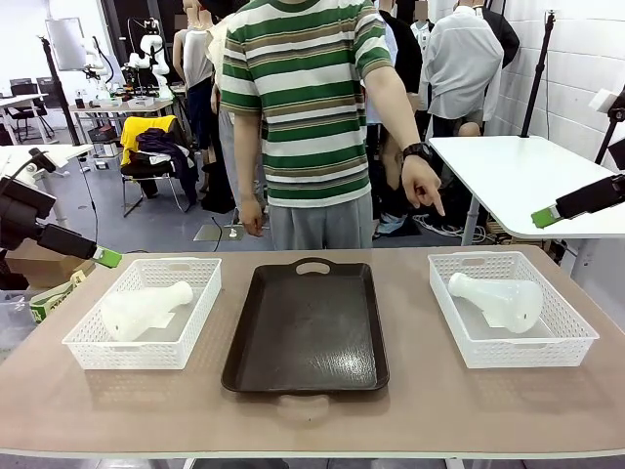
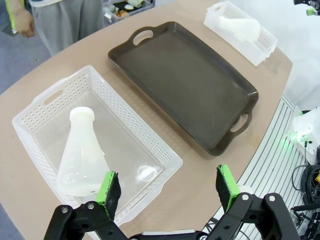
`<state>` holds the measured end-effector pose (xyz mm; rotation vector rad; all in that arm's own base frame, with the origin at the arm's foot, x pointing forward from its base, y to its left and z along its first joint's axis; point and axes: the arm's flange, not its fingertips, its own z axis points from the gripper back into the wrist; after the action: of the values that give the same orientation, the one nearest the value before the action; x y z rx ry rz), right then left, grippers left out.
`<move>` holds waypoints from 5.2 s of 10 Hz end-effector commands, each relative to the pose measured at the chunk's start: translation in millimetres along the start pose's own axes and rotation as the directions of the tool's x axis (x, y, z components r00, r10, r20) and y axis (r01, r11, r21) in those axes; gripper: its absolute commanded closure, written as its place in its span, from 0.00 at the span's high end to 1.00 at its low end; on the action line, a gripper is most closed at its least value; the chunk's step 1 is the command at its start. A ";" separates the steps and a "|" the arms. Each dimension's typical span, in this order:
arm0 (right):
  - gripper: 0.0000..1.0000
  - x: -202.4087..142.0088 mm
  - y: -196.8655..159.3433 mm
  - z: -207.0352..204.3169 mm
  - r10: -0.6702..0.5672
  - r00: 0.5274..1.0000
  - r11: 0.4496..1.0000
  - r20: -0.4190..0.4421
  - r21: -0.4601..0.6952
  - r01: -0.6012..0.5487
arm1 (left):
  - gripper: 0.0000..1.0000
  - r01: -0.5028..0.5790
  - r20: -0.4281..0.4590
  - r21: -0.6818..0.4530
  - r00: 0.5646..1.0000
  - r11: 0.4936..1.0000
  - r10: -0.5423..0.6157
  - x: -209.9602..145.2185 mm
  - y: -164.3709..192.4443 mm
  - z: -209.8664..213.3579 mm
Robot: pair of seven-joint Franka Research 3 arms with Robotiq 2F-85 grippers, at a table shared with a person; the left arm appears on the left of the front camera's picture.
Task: Prepare the laboratory tools.
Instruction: Pick up the Big flask that the person points to.
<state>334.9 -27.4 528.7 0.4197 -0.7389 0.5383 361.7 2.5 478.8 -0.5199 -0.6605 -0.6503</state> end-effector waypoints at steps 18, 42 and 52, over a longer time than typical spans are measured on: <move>1.00 74.8 -78.6 -253.4 0.326 0.720 0.884 -0.612 -0.071 -0.461 | 1.00 0.016 0.013 -0.013 1.000 1.000 -0.016 0.4 4.1 -0.5; 0.83 53.7 -97.6 -341.5 0.244 0.645 0.949 -0.724 0.043 -0.312 | 1.00 0.016 0.013 -0.013 1.000 1.000 -0.016 0.4 4.1 -0.5; 0.00 46.6 -101.6 -334.6 0.194 0.643 0.965 -0.741 0.024 -0.263 | 1.00 0.016 0.013 -0.013 1.000 1.000 -0.016 0.4 4.1 -0.5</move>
<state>598.7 88.0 319.5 -0.0160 -0.0270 0.8714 362.7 1.9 479.6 -0.5177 -0.6619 -0.6477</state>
